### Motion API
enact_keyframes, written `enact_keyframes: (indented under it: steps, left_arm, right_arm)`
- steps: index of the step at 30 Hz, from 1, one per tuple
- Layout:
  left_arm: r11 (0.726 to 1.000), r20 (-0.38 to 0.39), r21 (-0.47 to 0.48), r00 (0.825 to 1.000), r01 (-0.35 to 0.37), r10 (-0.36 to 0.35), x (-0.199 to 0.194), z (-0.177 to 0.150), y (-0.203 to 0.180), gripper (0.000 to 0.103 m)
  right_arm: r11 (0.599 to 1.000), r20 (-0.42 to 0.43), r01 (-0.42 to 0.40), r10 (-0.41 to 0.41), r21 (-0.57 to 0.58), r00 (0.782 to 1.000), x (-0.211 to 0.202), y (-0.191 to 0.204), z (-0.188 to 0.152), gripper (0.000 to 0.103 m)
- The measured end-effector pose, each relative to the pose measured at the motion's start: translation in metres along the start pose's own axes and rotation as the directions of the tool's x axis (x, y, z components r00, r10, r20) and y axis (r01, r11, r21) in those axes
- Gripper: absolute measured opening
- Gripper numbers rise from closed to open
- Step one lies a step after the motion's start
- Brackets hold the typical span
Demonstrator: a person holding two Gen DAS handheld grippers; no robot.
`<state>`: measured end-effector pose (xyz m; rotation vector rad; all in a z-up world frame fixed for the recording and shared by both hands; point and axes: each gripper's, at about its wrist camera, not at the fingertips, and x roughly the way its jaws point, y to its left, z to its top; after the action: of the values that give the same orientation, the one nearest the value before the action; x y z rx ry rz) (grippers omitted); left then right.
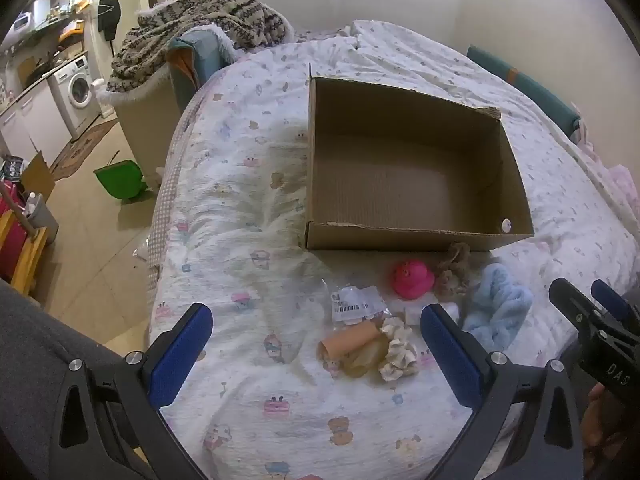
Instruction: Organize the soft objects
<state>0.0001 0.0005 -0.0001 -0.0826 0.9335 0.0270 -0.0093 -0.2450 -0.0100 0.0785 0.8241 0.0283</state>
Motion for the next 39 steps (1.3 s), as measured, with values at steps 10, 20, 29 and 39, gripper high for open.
enact_keyframes:
  steps: [10,20,29,39]
  left_arm:
    - [1.000,0.004,0.009,1.000,-0.007,0.007,-0.0035,-0.0021,0.0003,0.103]
    - [1.000,0.002,0.011,1.000,-0.009,0.009,-0.0006,-0.0015,-0.0016,0.103]
    - [1.000,0.004,0.015,1.000,-0.007,0.007,-0.0007,-0.0025,-0.0036,0.103]
    - [1.000,0.003,0.021,1.000,-0.006,0.006,-0.0013,-0.0020,-0.0051,0.103]
  right_arm:
    - [1.000,0.006,0.004,-0.004,-0.002,1.000,-0.0019,0.0013,-0.0016,0.103]
    - [1.000,0.005,-0.001,0.001,0.000,1.000,-0.0014,-0.0022,0.0005,0.103]
    - [1.000,0.007,-0.003,0.003,0.002,1.000,-0.0020,-0.0027,0.0006,0.103]
    - [1.000,0.008,-0.006,0.006,0.004,1.000,-0.0021,-0.0026,0.0006,0.103]
